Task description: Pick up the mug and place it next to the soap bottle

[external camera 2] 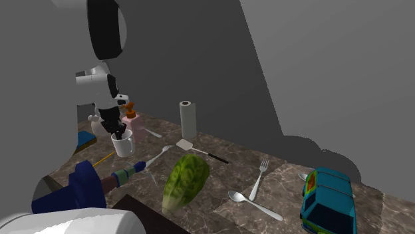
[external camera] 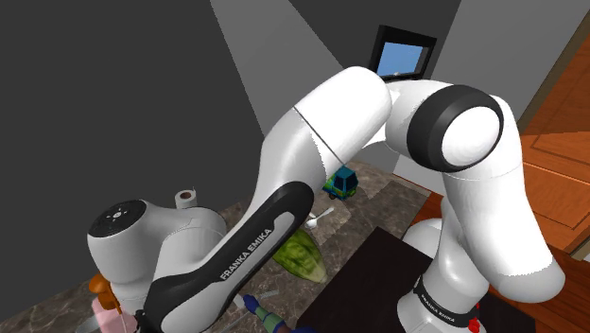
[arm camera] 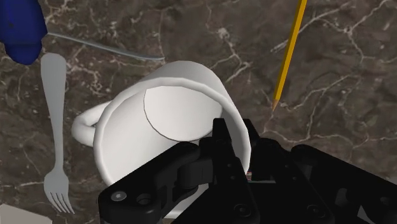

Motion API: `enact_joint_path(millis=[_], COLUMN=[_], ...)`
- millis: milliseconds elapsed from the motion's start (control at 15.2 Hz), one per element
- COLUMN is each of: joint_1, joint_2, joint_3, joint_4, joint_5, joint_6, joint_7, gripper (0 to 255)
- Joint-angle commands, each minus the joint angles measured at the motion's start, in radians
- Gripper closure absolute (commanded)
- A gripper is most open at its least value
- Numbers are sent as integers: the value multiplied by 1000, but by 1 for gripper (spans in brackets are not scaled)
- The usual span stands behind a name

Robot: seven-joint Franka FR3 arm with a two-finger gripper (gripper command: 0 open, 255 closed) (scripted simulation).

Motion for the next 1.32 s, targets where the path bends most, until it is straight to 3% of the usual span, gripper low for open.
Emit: enact_joint_path(millis=[0,726,792,1122,1254], joint_1=[3,8,9,8,1], joint_2=[16,48,46,48,3], joint_3=[-4,-11,-10,-11,0], joint_4=[-3,0,-2,0,4], joint_5=[-6,-15,-15,-15,-1], joint_6=[19,47,48,47,0], joint_7=[4,10,12,10,1], gripper=[255,255,0,0,0])
